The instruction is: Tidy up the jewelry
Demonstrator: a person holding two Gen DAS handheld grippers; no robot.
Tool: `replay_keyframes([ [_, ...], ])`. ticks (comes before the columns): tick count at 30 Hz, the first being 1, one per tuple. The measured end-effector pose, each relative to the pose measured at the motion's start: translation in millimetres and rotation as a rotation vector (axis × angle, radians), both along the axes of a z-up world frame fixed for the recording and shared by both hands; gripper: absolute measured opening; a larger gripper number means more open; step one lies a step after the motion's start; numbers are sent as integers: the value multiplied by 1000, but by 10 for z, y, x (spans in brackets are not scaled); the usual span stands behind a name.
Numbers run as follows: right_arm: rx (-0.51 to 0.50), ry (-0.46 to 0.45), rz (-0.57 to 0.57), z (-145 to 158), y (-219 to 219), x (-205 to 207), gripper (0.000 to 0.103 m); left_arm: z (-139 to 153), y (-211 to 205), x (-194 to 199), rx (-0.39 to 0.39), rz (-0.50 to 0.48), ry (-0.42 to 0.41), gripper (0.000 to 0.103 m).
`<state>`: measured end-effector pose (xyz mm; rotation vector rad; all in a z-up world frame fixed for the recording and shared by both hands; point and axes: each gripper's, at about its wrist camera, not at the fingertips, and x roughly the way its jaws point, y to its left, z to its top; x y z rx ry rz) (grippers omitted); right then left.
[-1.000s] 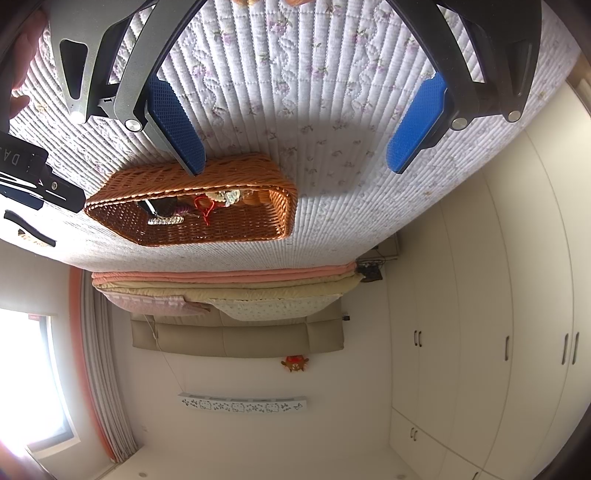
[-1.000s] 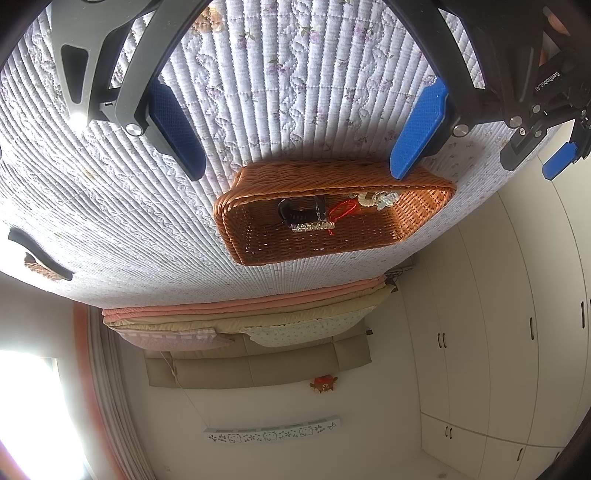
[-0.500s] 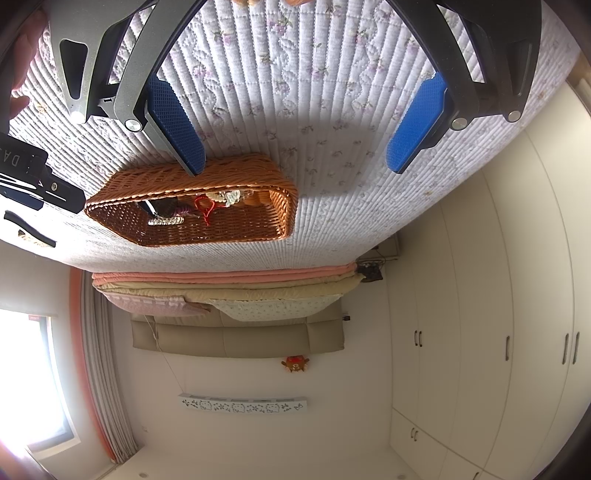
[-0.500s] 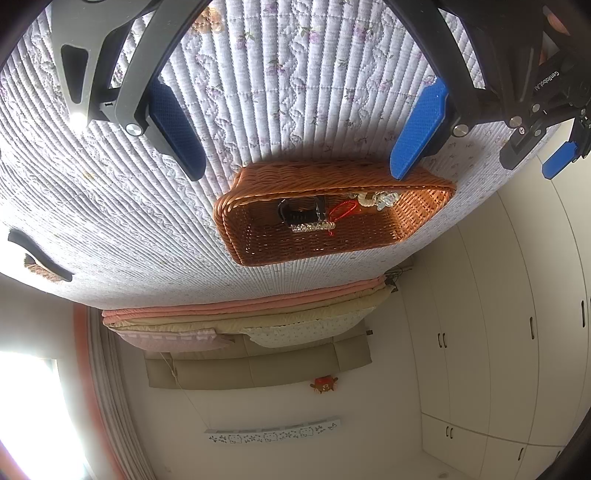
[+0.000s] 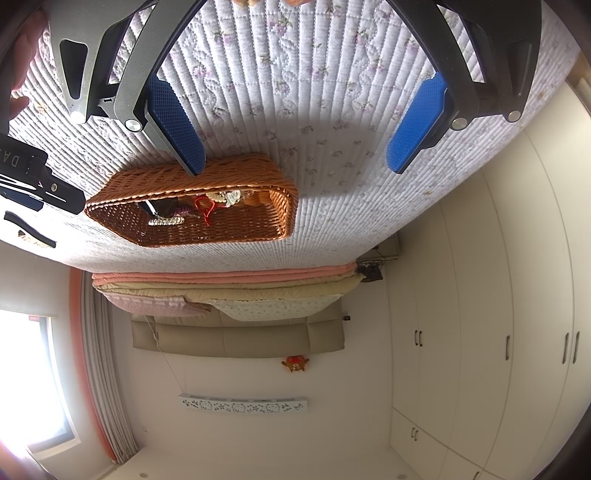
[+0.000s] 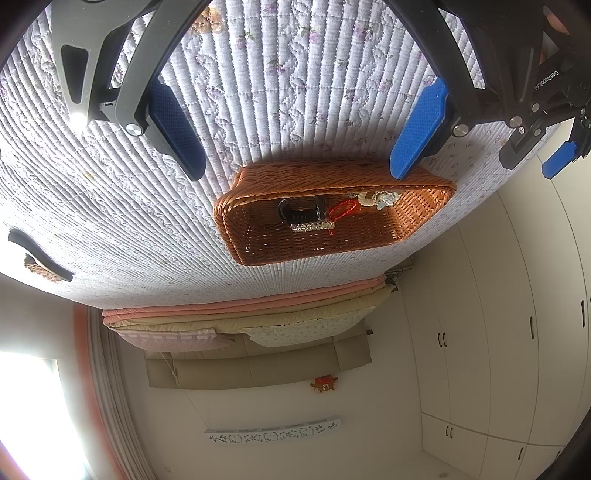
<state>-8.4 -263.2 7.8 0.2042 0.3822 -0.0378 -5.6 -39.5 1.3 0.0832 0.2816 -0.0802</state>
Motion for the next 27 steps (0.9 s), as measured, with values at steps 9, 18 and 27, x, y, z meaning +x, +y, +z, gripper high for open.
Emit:
replay_keyframes([
  [9, 0, 0, 0, 1, -2, 0, 96, -11, 1, 15, 4, 4, 2, 96],
  [18, 0, 0, -1, 5, 0, -4, 96, 3, 31, -19, 6, 17, -18, 96],
  [27, 1, 0, -1, 4, 0, -3, 96, 13, 120, 50, -36, 15, 13, 96],
])
